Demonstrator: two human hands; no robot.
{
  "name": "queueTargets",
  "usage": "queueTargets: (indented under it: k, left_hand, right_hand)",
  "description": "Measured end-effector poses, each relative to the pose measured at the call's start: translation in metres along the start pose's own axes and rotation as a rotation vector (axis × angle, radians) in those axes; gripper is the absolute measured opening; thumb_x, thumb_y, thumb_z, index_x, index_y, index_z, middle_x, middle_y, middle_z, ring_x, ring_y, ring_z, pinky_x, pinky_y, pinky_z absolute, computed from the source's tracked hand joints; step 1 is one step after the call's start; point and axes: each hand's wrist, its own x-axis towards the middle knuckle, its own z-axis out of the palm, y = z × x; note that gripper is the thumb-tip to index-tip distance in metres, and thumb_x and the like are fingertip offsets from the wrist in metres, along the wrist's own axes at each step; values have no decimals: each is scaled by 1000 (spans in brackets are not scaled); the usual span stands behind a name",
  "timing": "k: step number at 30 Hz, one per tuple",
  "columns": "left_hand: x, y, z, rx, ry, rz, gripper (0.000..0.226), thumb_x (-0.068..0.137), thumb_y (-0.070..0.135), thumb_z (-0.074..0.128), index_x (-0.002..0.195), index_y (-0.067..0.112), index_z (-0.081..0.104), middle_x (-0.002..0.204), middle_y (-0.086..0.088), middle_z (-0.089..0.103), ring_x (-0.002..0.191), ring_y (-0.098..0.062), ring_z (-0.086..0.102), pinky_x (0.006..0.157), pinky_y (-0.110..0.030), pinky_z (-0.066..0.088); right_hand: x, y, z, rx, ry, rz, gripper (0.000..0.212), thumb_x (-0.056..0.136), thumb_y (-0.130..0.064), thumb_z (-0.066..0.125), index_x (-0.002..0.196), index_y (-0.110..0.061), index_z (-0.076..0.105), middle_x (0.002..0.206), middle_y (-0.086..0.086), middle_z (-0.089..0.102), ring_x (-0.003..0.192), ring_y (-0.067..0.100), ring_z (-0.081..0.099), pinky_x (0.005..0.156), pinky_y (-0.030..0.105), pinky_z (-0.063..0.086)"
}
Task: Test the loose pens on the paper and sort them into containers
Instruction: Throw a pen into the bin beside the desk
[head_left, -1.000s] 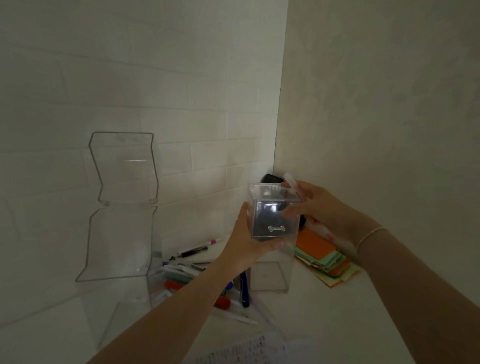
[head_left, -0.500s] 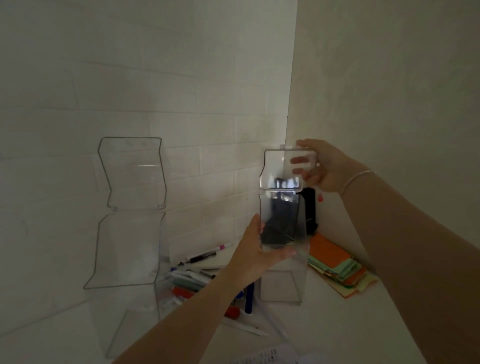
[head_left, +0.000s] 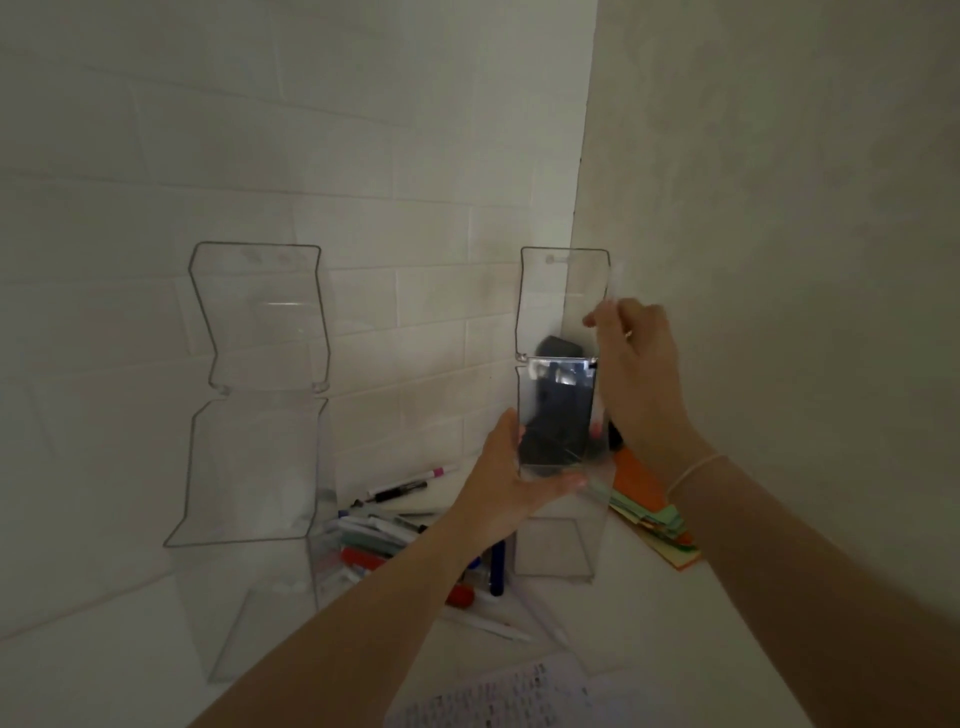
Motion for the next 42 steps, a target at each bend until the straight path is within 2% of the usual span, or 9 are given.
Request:
queueTargets:
  k: [4,8,13,17,20,24,33,39,42]
  left_hand:
    - [-3,5,-2,0,-34,-37,67,70,41,78,120,42,34,124,21,45,104,21,42,90,-1,31]
    - [-3,7,1,-53,-61,-92,118,60,56,76,149,23,5,151,5,25,138,-11,26,108,-25,23]
    - [-6,10,1,-68,-41,-89,71,76,32,76,130,32,30,132,13,47,114,5,46,95,-16,35]
    - [-19,11,-1,84,-69,-102,100,74,49,72,147,16,12,148,2,28,122,-1,30,98,-19,26]
    - [-27,0,-8,419,-155,-199,115,62,72,67,147,14,17,148,-7,27,134,-23,31,111,-41,30]
    - [-35,-6,-21,796,-291,-252,60,79,56,63,113,8,50,113,-12,45,101,-28,49,89,-40,45]
    - [-50,7,-11,1235,-287,-193,37,92,25,48,125,7,46,115,-11,57,102,-29,57,78,-35,43]
    - [-51,18,-31,813,-17,-372,26,96,30,38,105,8,47,107,-10,55,86,-24,50,76,-33,41]
    - [-56,32,-49,431,51,-351,19,97,21,37,106,5,42,101,-16,57,75,-22,49,68,-32,40]
  right_hand:
    - [-19,14,7,-130,-122,-84,8,96,-15,47,99,-8,48,83,5,50,70,16,51,59,17,47]
    - [-25,29,13,-564,-422,-50,51,91,-10,50,135,-15,27,67,0,45,57,17,50,55,33,50]
    - [-24,26,21,-682,-665,138,22,88,-16,52,107,-5,53,89,10,57,69,21,53,52,26,40]
    - [-25,18,24,-693,-790,204,23,90,-14,50,101,2,62,90,12,60,74,22,56,54,24,43]
    - [-27,16,18,-548,-776,261,24,91,-12,48,96,5,65,85,12,64,73,21,60,66,30,52]
    - [-33,13,18,-338,-610,257,25,92,-8,46,97,11,62,102,23,66,96,33,64,85,41,53]
    - [-59,8,7,-151,-249,21,16,90,-15,51,83,-8,63,76,10,67,77,27,67,74,45,56]
    - [-90,-2,-3,-222,-199,5,18,86,-19,53,71,-11,55,61,0,57,60,16,54,58,31,46]
    - [-98,-3,6,-82,-364,339,21,85,-32,62,84,-13,53,76,7,61,62,19,55,54,31,46]
